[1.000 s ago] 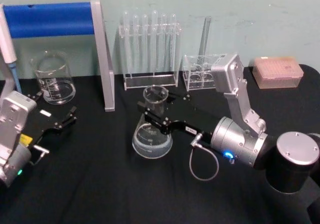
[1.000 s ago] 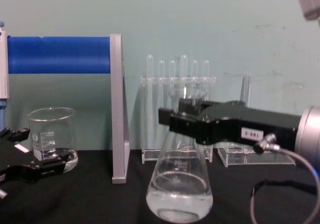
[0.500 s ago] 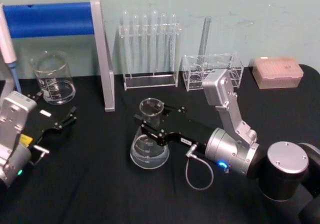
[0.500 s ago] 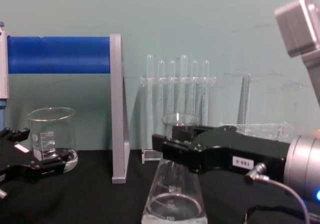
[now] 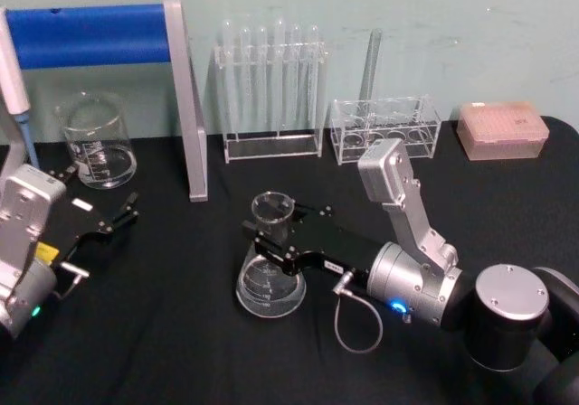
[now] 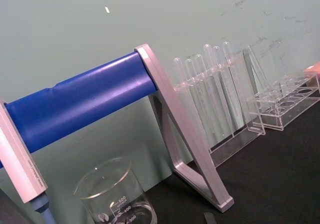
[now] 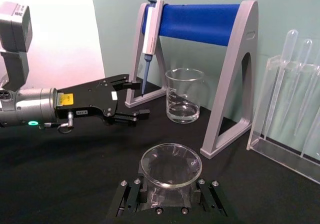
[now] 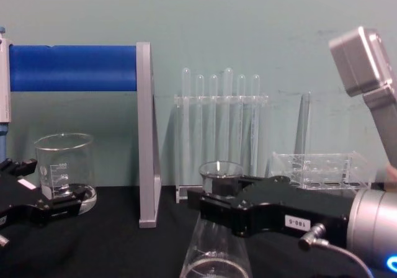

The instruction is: Grasp the erlenmeyer flask with one hand, shake it three times, then place it back.

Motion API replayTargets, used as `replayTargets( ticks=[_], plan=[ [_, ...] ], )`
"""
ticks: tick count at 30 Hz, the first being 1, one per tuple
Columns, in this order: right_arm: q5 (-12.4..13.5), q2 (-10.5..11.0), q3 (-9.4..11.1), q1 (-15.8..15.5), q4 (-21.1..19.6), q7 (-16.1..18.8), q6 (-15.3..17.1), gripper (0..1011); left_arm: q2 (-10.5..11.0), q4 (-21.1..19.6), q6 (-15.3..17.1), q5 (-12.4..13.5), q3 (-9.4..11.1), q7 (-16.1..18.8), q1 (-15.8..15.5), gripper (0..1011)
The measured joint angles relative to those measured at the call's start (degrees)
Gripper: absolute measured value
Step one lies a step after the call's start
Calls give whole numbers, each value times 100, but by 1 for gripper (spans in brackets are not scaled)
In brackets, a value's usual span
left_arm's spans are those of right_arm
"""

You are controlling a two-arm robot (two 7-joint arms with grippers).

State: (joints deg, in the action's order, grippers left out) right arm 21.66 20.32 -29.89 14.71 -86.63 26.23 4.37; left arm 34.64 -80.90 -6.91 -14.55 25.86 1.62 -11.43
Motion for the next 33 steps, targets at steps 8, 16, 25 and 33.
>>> replayTargets(
  ticks=[8, 16, 25, 33],
  plan=[
    [-12, -32, -11, -2, 95, 17, 12, 450, 0, 0, 0, 0, 0, 0, 0, 1001],
    [-33, -52, -12, -15, 147, 13, 24, 450, 0, 0, 0, 0, 0, 0, 0, 1001],
    [-48, -56, -7, -39, 149, 7, 45, 450, 0, 0, 0, 0, 0, 0, 0, 1001],
    [-76, -61, -6, -44, 149, -14, 50, 450, 0, 0, 0, 0, 0, 0, 0, 1001]
  ],
)
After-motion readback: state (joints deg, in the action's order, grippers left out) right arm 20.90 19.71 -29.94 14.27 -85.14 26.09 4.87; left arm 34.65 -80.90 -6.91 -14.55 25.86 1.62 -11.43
